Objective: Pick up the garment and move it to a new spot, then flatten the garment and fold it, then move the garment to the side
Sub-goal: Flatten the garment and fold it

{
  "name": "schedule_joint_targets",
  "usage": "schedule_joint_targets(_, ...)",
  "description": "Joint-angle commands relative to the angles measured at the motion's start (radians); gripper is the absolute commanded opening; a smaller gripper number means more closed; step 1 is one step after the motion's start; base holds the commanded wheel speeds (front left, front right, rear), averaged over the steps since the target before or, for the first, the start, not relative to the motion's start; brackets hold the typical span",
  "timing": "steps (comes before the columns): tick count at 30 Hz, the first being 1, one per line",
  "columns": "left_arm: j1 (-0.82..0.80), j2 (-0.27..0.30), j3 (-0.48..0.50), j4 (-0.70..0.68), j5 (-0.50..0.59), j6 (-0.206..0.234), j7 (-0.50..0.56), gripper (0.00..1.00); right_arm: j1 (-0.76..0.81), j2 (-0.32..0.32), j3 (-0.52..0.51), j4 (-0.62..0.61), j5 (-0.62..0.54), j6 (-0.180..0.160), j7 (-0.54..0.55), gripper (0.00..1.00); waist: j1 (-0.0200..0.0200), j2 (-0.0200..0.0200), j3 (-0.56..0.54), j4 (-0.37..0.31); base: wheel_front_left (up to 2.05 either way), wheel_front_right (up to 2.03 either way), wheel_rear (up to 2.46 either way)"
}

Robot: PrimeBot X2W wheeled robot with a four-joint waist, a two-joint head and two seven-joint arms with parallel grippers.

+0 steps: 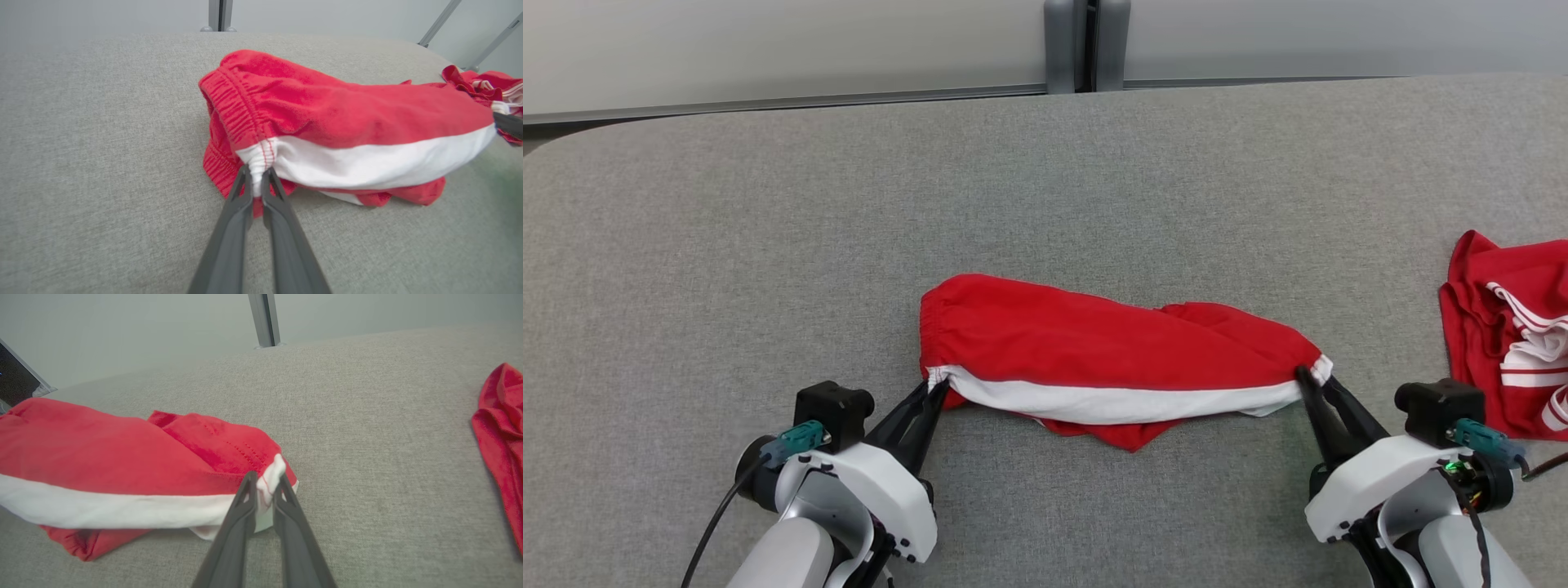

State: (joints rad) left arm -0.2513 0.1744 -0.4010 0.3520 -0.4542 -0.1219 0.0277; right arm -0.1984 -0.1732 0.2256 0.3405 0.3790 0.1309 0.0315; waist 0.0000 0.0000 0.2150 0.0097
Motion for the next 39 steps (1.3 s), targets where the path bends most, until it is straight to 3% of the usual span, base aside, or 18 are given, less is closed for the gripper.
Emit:
schedule_joint_targets(1, -0.011, 0.005, 0.003, -0.011, 0.009, 0.006, -0.016, 0.0, -0.012, -0.01, -0.001, -0.002, 0.014, 0.0, -0.014, 0.0, 0.0, 0.0, 0.0, 0.002, 0.0, 0.0, 0.0)
schedule_joint_targets(14, -0.041, 0.058, 0.037, -0.23, 0.044, 0.04, -0.077, 0.0, -0.028, -0.053, -0.087, -0.249, -0.032, 0.0, -0.074, 0.0, 0.0, 0.0, -0.062, -0.003, 0.0, 0.0, 0.0)
schedule_joint_targets(26, -0.138, 0.092, 0.065, -0.514, 0.069, 0.079, -0.011, 0.0, -0.072, -0.028, -0.182, -0.544, -0.101, 0.0, -0.024, 0.0, 0.0, 0.0, -0.149, 0.005, 0.0, 0.0, 0.0)
schedule_joint_targets(33, -0.175, 0.089, 0.099, -0.518, 0.043, 0.096, -0.014, 0.0, -0.105, -0.028, -0.181, -0.537, -0.078, 0.0, 0.001, 0.0, 0.0, 0.0, -0.129, 0.006, 0.0, 0.0, 0.0)
schedule_joint_targets(39, -0.31, 0.075, 0.116, -0.394, 0.021, 0.062, -0.05, 0.0, -0.262, -0.056, -0.154, -0.435, -0.039, 0.0, -0.005, 0.0, 0.0, 0.0, -0.047, 0.008, 0.0, 0.0, 0.0)
